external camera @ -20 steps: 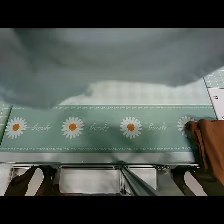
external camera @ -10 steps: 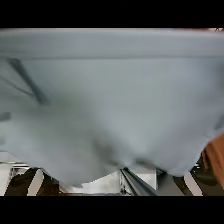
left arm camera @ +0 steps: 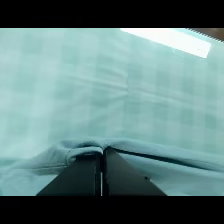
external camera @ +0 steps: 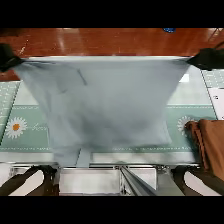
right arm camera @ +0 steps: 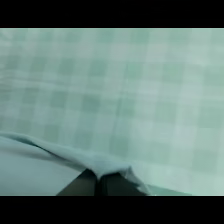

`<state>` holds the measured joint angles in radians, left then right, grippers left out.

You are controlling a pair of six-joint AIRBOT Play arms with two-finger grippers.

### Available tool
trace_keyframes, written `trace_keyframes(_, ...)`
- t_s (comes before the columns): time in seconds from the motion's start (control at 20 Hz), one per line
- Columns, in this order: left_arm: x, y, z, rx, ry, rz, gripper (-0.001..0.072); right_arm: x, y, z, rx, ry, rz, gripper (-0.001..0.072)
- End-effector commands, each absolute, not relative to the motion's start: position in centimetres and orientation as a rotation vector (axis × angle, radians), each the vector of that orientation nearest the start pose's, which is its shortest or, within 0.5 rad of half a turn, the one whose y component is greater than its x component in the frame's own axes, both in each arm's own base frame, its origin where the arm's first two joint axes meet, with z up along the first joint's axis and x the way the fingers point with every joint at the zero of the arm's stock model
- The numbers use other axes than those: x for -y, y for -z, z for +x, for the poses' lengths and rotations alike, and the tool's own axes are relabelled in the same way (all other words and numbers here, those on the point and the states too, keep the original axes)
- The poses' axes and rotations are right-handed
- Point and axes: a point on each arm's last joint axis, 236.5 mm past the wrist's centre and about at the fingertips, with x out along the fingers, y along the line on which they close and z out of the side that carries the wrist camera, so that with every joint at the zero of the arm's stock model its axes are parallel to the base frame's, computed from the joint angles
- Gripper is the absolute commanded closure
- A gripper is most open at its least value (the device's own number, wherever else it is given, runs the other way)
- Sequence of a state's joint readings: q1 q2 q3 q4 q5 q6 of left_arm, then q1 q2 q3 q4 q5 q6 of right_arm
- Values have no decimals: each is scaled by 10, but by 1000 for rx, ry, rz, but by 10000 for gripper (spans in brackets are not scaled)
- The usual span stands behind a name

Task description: Fold the shirts.

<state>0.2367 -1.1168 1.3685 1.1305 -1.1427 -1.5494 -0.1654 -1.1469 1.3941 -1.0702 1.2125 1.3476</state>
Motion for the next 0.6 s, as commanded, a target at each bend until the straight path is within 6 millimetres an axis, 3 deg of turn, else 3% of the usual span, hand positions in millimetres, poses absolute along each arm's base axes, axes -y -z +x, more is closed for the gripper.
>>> trace_keyframes(0.0, 5, -112, 496, -840, 78, -497, 693, -30, -95, 483, -899, -268, 351, 690)
trace_keyframes(0.2, 11, -60, 563, -886, 58, -562, 693, -14, -48, 549, -905, -209, 409, 690)
trace_keyframes(0.3, 17, -38, 577, -944, 57, -630, 693, -12, -29, 571, -933, -194, 459, 690)
trace_keyframes(0.45, 35, -18, 565, -1044, 136, -630, 693, -16, -5, 573, -1007, -209, 486, 690)
trace_keyframes(0.55, 45, -9, 538, -1153, 232, -530, 693, -17, 2, 562, -1061, -223, 466, 690)
